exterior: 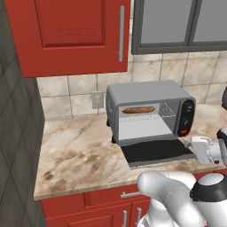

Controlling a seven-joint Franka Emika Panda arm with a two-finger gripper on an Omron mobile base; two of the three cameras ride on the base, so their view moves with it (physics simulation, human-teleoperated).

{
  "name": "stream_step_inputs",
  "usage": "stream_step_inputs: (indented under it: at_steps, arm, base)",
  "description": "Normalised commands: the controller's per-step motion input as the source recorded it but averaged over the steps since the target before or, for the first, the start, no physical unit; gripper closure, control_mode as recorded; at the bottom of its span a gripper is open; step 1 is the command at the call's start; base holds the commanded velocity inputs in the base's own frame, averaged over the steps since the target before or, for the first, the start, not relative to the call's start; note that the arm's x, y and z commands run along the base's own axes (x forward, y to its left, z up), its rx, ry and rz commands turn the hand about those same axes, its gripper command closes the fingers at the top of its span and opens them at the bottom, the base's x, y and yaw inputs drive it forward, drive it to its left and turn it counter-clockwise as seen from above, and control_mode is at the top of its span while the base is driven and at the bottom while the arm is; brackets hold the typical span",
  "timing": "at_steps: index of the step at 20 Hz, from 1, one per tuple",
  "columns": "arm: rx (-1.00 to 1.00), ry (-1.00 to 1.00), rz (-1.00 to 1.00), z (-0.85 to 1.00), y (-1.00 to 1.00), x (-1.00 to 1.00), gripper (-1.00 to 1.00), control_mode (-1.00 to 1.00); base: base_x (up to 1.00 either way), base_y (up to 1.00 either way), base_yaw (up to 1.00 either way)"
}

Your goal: Pull the toaster oven rack outwards. Pick up the baguette from the plate and place it on the toaster oven rack. Close the toaster oven door fully and set the temperature to the lowest setting.

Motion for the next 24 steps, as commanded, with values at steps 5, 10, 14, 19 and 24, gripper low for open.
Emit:
stream_step_inputs:
  at_steps: [5, 10, 14, 19, 24]
  arm:
    - [0.21, 0.00, 0.00, 0.21, 0.01, 0.00, -1.00, -1.00]
    - [0.18, 0.00, 0.00, 0.22, 0.00, -0.02, -1.00, -1.00]
    - [0.18, 0.00, 0.01, 0.19, 0.00, -0.19, -1.00, -1.00]
    - [0.10, 0.00, 0.00, 0.37, 0.02, -0.10, -1.00, -1.00]
    - [0.00, 0.04, 0.00, 0.41, 0.24, 0.00, -1.00, -1.00]
  base:
    - [0.00, 0.00, 0.00]
    - [0.00, 0.00, 0.00]
    - [0.00, 0.00, 0.00]
    - [0.00, 0.00, 0.00]
    - [0.00, 0.00, 0.00]
